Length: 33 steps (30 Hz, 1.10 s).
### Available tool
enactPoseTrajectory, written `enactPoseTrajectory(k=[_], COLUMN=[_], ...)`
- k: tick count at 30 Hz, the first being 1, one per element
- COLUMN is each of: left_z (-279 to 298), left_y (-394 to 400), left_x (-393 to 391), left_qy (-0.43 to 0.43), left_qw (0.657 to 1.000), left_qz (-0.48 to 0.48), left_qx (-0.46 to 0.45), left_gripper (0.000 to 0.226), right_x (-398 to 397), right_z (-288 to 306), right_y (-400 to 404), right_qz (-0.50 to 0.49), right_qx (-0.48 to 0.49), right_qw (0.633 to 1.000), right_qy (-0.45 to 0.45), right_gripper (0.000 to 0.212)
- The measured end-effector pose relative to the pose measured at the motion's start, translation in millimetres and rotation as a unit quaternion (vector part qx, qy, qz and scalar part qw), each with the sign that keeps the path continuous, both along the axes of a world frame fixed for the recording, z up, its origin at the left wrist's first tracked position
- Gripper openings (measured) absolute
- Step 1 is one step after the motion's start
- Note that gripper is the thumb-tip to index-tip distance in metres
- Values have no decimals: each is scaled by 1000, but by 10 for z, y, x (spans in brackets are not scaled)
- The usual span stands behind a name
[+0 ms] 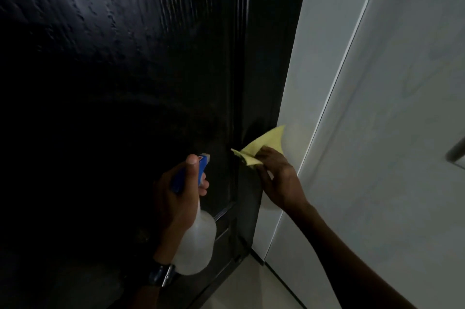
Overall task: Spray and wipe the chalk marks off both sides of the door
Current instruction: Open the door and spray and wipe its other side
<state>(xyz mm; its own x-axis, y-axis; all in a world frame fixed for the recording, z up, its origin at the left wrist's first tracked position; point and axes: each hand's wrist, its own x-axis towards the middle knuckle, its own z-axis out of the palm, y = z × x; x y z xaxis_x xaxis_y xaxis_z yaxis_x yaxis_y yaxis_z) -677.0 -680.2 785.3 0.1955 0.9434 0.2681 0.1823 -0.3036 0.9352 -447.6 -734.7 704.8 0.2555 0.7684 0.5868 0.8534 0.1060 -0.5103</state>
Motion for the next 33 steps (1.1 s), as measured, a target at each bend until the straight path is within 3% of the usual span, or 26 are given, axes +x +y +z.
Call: enactPoseTrajectory(k=[2, 4, 5, 7, 8, 10, 13, 15, 17, 20, 22, 24, 26, 28, 30, 33], left_z=[-4, -6, -5, -6, -9, -12, -7, -4, 8, 27, 45, 47, 54, 62, 60, 29], left_y=[8, 15, 16, 17, 21, 23, 30, 32, 23, 6, -10, -6, -3, 0, 1, 5], left_x=[-8, -19, -23, -34, -37, -37, -39, -39, -39, -15, -7, -5, -17, -27, -27, -17], left_qy=[-3, -1, -4, -3, 1, 4, 11, 13, 13, 9, 5, -3, -5, -3, -1, -7], left_qw=[1000, 1000, 1000, 1000, 1000, 1000, 1000, 1000, 1000, 1000, 1000, 1000, 999, 999, 999, 999], left_qz=[0, -3, -6, -8, -8, -11, -12, -16, -18, -14, -15, -22, -29, -32, -33, -25], left_qx=[-4, -8, -12, -15, -14, -11, -11, -12, -15, -10, -14, -20, -22, -25, -25, -24], left_gripper=[93, 93, 92, 89, 89, 91, 95, 96, 98, 94, 97, 99, 102, 107, 106, 100], right_x=[-77, -111, -102, -12, 39, 62, -116, -210, -236, -305, -335, -396, -386, -286, -181, -119], right_z=[91, 119, 172, 378, 527, 797, 696, 175, -271, -462, -589, -636, -561, -330, 20, 439], right_y=[-164, -343, -403, -409, -361, -193, 83, 171, 155, -6, -139, -343, -499, -549, -499, -232], right_qz=[8, -16, -38, -97, -133, -167, -69, -26, -52, -24, -11, -66, -177, -242, -224, -207], right_qx=[1, -1, 10, 98, 138, 145, 82, -1, -41, -43, -69, -107, -65, 23, 94, 118], right_qw=[999, 990, 969, 885, 863, 908, 990, 997, 980, 981, 992, 984, 916, 823, 792, 879], right_qy=[41, 142, 244, 444, 467, 356, 87, -78, -186, -188, -110, 126, 354, 513, 561, 414], right_gripper=[23, 26, 30, 30, 29, 28, 16, 26, 32, 28, 23, 29, 41, 35, 26, 28])
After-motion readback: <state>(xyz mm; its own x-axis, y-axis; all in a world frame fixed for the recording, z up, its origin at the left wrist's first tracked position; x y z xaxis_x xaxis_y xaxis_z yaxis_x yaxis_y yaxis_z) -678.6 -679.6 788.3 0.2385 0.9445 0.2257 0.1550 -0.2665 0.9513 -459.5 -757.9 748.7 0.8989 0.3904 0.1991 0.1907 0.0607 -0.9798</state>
